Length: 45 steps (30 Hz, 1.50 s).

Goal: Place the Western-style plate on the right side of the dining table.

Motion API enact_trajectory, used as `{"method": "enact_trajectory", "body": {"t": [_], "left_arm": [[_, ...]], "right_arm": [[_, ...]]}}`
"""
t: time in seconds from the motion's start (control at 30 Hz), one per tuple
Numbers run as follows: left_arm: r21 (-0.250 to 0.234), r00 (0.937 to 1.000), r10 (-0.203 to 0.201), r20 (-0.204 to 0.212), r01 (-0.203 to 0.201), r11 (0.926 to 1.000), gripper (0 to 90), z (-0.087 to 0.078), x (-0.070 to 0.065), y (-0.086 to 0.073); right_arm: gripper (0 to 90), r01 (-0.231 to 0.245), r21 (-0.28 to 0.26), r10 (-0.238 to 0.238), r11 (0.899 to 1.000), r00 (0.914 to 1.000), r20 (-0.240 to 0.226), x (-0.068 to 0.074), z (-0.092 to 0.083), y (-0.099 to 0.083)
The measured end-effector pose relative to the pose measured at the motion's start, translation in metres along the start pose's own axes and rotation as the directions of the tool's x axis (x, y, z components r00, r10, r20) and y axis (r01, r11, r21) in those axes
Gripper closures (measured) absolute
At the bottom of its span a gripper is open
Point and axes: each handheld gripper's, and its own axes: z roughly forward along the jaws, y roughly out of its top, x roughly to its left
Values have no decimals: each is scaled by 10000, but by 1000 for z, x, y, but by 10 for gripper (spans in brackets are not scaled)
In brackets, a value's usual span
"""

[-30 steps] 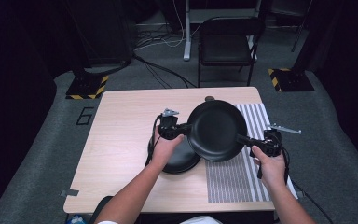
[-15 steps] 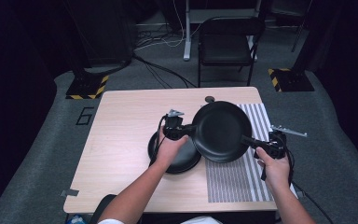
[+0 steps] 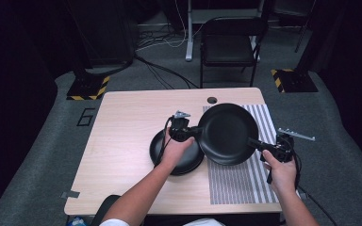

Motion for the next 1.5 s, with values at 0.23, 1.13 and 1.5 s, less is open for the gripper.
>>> {"method": "enact_trajectory", "body": {"t": [0.23, 1.13, 1.5], "left_arm": [[81, 10000, 1, 82, -1, 10000, 760, 4, -3, 0], [471, 9991, 79, 407, -98, 9988, 766, 27, -12, -4], [646, 9988, 8, 483, -40, 9979, 766, 37, -14, -8]], "right_arm": [[812, -114, -50, 114, 9999, 9999, 35, -4, -4, 0], [815, -513, -167, 518, 9985, 9982, 291, -25, -13, -6], [817, -584, -124, 589, 9982, 9974, 426, -34, -12, -7]]}}
